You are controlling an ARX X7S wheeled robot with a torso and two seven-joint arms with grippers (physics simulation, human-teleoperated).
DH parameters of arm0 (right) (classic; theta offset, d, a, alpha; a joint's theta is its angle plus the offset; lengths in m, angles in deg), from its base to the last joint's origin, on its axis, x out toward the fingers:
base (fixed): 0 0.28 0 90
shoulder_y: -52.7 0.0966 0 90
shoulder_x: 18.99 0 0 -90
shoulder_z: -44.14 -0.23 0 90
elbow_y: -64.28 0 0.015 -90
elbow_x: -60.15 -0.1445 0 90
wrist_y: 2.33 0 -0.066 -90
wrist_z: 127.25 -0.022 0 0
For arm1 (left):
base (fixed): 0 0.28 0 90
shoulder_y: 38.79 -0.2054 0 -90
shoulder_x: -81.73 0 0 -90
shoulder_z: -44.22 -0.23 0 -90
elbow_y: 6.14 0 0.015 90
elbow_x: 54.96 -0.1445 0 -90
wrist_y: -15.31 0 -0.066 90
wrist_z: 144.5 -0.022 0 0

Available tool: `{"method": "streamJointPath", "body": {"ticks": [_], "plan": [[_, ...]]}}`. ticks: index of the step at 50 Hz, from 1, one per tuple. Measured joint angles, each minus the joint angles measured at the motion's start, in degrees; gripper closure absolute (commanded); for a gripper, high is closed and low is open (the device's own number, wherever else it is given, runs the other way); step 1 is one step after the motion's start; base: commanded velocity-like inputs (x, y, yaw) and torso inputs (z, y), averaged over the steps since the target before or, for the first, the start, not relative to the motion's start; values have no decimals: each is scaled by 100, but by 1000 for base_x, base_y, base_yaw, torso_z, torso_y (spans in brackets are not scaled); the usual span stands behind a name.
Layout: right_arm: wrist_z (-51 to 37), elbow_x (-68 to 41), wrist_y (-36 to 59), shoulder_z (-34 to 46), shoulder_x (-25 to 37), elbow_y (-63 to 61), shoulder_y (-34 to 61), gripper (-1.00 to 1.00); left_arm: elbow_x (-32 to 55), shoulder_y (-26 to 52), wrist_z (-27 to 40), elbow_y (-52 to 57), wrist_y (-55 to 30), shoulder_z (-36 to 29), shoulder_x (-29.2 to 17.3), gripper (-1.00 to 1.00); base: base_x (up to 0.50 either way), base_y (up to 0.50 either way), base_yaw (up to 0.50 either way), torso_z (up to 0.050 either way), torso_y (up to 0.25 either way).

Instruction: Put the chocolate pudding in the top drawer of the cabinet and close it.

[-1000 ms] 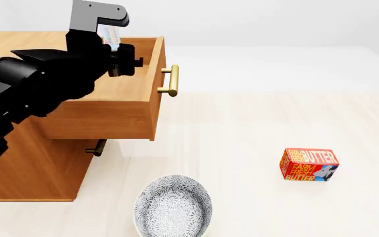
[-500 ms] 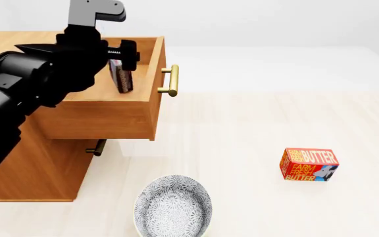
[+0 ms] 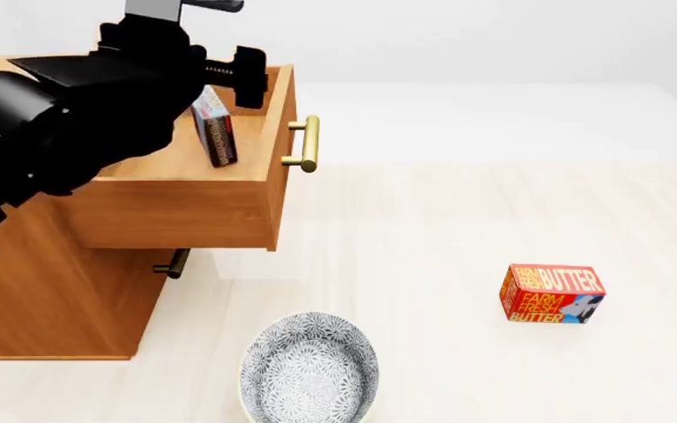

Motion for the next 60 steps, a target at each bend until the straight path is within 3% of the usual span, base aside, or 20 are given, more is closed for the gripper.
{"method": "streamJointPath", "body": {"ticks": [19, 60], "plan": [[-114, 53, -39, -5, 55, -17, -96, -100, -109, 271, 644, 2195, 78, 153, -572, -100, 0, 0, 0, 0, 0], [-162, 53, -56, 70, 69, 49, -57, -100, -502, -195, 950, 4186, 241, -70, -435, -100, 0, 0, 0, 0, 0]]}}
